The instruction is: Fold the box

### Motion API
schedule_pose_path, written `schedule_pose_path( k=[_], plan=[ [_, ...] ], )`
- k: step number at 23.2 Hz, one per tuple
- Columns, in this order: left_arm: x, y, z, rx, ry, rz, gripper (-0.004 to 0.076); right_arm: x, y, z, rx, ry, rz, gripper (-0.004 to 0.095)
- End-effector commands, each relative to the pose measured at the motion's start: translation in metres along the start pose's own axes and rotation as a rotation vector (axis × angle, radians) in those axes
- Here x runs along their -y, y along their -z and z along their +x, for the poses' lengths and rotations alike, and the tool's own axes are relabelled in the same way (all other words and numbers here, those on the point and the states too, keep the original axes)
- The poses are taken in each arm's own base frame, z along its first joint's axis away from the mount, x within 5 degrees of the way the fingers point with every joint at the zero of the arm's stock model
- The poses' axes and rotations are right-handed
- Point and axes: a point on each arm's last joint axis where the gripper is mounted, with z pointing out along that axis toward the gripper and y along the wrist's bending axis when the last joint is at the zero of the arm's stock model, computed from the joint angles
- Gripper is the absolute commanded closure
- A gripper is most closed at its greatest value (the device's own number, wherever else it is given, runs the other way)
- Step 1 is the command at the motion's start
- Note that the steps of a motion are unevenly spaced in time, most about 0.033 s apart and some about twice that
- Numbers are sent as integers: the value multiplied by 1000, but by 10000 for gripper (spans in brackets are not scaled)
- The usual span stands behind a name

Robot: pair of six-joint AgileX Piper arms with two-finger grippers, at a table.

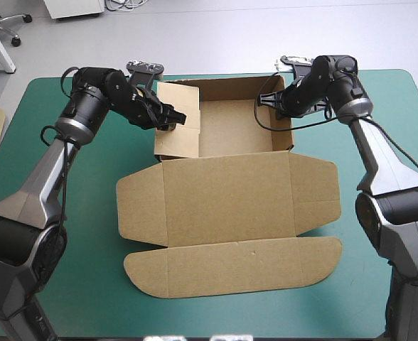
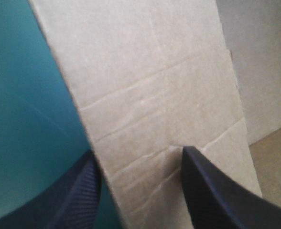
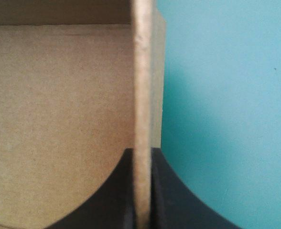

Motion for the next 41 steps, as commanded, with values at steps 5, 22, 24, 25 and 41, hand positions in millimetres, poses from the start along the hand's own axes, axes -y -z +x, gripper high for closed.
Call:
schedule_pose_path(
  k=[5, 22, 24, 25, 41],
  plan=[
    [15, 2, -8, -61, -42, -114, 366, -14, 42, -9, 123, -23, -69, 926],
    [10, -20, -18, -78, -56, -182, 696, -24, 37, 1, 66, 101, 85, 926],
    [8, -21, -18, -81, -71, -202, 737, -27, 36, 2, 72, 108, 80, 926],
    [7, -21, -18, -82, -77, -215, 738, -27, 36, 2, 72, 107, 78, 926],
    [-15, -95, 3, -236, 37, -180, 738, -18, -22, 11, -88, 143, 151, 925]
  ],
)
